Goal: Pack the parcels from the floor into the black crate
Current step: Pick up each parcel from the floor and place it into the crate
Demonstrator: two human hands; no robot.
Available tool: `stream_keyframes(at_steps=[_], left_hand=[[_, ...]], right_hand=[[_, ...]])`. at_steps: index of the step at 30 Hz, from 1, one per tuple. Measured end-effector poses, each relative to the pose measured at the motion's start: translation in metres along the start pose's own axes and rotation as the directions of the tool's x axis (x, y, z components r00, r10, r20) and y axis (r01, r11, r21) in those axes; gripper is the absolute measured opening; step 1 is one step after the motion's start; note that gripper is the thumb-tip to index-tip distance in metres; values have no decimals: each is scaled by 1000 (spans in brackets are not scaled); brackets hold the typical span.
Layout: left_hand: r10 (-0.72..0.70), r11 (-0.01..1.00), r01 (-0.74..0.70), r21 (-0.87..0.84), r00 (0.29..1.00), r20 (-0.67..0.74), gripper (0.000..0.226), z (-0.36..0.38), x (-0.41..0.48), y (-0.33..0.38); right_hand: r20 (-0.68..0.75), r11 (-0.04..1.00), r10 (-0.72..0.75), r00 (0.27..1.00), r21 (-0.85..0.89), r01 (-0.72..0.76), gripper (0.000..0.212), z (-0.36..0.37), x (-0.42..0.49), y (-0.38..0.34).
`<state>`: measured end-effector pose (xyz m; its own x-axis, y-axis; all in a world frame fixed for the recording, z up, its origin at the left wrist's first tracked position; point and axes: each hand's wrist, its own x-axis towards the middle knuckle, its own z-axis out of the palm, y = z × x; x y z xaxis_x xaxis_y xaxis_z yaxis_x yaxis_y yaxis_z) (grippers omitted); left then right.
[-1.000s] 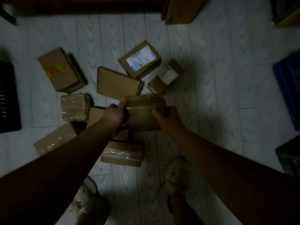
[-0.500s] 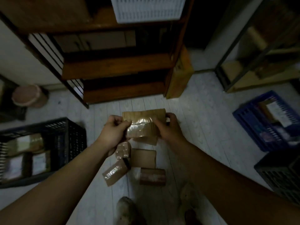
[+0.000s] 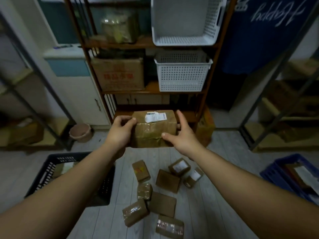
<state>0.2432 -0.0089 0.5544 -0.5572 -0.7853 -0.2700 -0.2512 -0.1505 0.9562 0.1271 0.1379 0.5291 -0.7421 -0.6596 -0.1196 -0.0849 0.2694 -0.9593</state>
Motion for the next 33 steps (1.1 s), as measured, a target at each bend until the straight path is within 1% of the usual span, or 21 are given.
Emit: stream_keyframes(at_steps=[2,4,5,7,9,11,13,14,16,19,21,22,24,25,26,29,31,33], left_hand=[[45,999,-45,2,998,-46,19,-16,-14,13],[90,996,-89,18,995,-50,17,-33,-26,24],[112,993,-111,34,993,-36,18,-42,-30,30],[140,988,-139,62,990,1,19,-63,-38,39],[174,981,-174,85,985,17,20,-87,-43,45],[192,976,-194,103,981,23,22,-116,-46,48],[192,973,-194,123,981,30,24,-152,-46,46],[192,971,-194,140,981,31,23,-173,-44,44],[186,968,-188,167,982,29,21,-217,-38,38],[169,969,-160,188,985,-33,22,-280,-28,26],[89,971,-67,227,992,-85,35,-317,-21,18],[17,975,-1,223,998,-68,41,-332,-18,14],[-83,990,82,114,997,-1,49,-358,-12,9],[-88,994,87,63,996,7,49,-370,-8,8],[-75,996,74,47,997,1,47,-380,-2,8],[-41,996,40,77,999,12,38,-405,22,6],[-59,994,54,97,997,55,35,-417,43,1],[-76,989,64,136,993,86,33,-426,66,-7]], right_hand=[[56,993,-81,995,-79,85,86,2,-11,-16],[109,959,-134,985,-237,156,83,4,-20,-33],[141,927,-146,979,-326,185,85,6,-23,-41],[212,833,-155,965,-497,244,92,13,-28,-57],[278,718,-156,948,-627,302,100,27,-32,-73],[358,630,-120,926,-694,350,106,50,-34,-91],[434,573,-72,898,-719,393,109,85,-38,-105],[462,565,-57,885,-716,410,109,105,-40,-111],[492,584,-63,869,-688,431,107,150,-46,-120],[456,630,-134,880,-646,430,98,221,-53,-129],[398,680,-169,902,-615,399,94,266,-55,-135],[369,708,-178,912,-596,379,94,286,-56,-138],[333,748,-170,927,-570,342,95,322,-56,-141],[332,753,-154,931,-571,328,97,338,-55,-142],[340,749,-135,930,-580,321,99,351,-53,-143],[399,706,-77,914,-625,332,101,380,-40,-148],[439,684,-32,898,-646,339,103,397,-23,-151],[449,681,12,893,-658,322,107,415,-2,-149]])
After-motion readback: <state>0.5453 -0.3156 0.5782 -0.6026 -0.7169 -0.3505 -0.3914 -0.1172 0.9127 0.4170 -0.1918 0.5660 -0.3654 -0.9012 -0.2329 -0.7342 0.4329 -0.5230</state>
